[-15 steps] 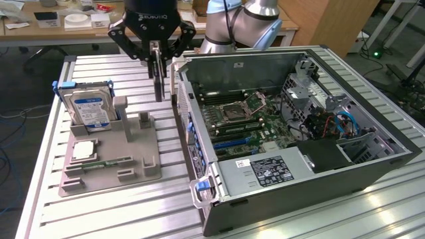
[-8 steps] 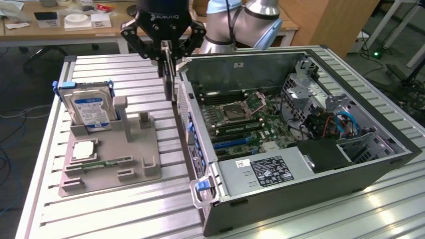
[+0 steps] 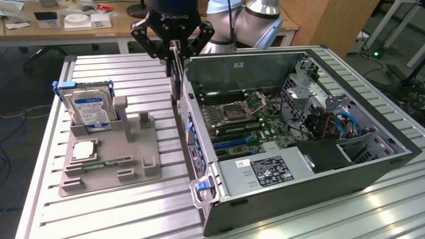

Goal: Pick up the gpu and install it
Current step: 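Pick up the gpu and move the gpu toward the slot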

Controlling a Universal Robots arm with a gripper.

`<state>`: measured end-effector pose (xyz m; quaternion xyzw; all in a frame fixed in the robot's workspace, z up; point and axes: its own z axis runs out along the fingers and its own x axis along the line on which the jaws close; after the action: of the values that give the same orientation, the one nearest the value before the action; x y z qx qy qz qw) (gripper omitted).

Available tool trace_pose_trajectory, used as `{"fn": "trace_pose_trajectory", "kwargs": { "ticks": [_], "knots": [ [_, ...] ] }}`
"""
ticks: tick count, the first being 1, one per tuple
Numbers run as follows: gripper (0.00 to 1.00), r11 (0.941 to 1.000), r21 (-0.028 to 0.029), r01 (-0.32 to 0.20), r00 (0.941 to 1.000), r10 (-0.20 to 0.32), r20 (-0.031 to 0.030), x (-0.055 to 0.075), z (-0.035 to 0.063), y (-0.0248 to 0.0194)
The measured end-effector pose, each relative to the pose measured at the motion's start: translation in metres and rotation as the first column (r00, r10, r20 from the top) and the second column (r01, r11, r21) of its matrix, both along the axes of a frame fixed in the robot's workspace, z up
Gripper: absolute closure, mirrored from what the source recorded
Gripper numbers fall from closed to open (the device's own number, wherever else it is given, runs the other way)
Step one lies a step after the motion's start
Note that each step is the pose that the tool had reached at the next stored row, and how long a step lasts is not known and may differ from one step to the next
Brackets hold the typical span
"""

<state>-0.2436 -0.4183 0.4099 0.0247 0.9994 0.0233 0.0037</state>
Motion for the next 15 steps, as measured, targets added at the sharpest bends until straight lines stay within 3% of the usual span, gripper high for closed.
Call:
{"fn": "trace_pose_trajectory", "kwargs": {
  "ticks": [15],
  "knots": [
    [0.72, 1.0000, 0.0000, 0.000, 1.0000, 0.000, 0.0000, 0.023, -0.0006, 0.0000]
  ]
}}
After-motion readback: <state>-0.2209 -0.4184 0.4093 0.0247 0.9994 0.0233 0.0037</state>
